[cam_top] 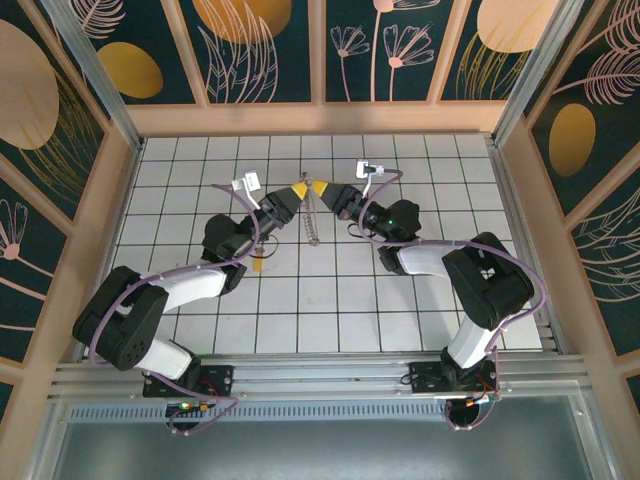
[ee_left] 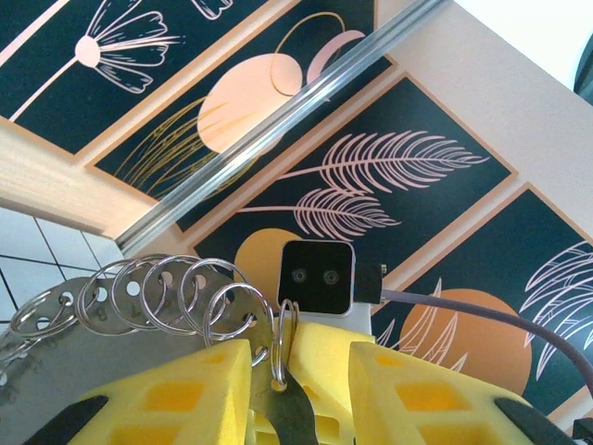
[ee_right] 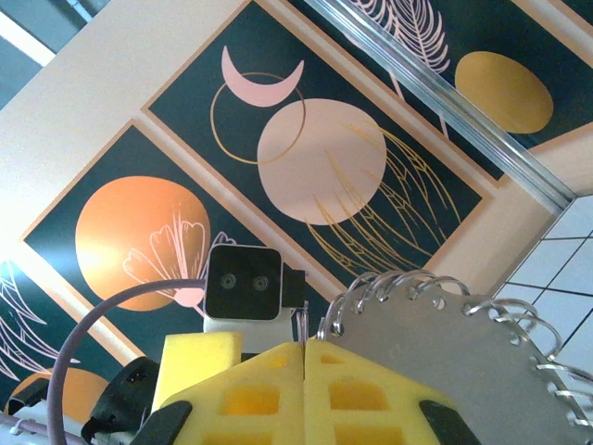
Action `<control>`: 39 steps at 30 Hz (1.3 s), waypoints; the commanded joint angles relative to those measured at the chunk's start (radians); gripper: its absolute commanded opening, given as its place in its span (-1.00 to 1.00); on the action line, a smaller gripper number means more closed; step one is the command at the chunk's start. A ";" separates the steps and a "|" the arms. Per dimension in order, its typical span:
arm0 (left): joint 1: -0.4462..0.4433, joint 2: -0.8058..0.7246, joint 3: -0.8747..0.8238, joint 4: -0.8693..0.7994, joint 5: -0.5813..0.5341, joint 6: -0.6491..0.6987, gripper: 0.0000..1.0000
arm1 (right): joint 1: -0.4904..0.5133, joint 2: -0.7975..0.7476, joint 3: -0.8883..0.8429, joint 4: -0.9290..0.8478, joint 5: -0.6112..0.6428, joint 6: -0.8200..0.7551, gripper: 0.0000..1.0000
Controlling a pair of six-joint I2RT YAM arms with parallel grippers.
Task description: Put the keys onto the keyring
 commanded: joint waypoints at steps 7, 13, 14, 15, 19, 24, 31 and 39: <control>-0.010 0.026 0.032 0.047 0.012 0.001 -0.36 | 0.007 0.013 0.036 0.081 -0.013 0.004 -1.00; -0.013 0.033 0.041 0.054 0.012 -0.001 -0.36 | 0.008 0.016 0.035 0.081 -0.018 0.006 -1.00; -0.013 0.035 0.041 0.054 0.012 0.000 -0.36 | 0.009 0.017 0.033 0.080 -0.018 0.006 -1.00; -0.014 0.035 0.042 0.054 0.012 0.000 -0.37 | 0.009 0.017 0.033 0.081 -0.018 0.007 -1.00; -0.015 0.040 0.044 0.054 0.015 0.002 -0.46 | 0.009 0.018 0.031 0.081 -0.018 0.006 -1.00; -0.017 0.041 0.043 0.055 0.017 0.002 -0.88 | 0.009 0.018 0.031 0.079 -0.021 0.006 -1.00; -0.017 0.022 0.045 0.012 0.035 0.068 -1.00 | -0.011 -0.014 0.011 0.052 -0.026 -0.007 -0.71; -0.017 -0.061 0.094 -0.272 0.078 0.432 -1.00 | -0.113 -0.241 -0.157 -0.121 0.023 -0.128 -0.42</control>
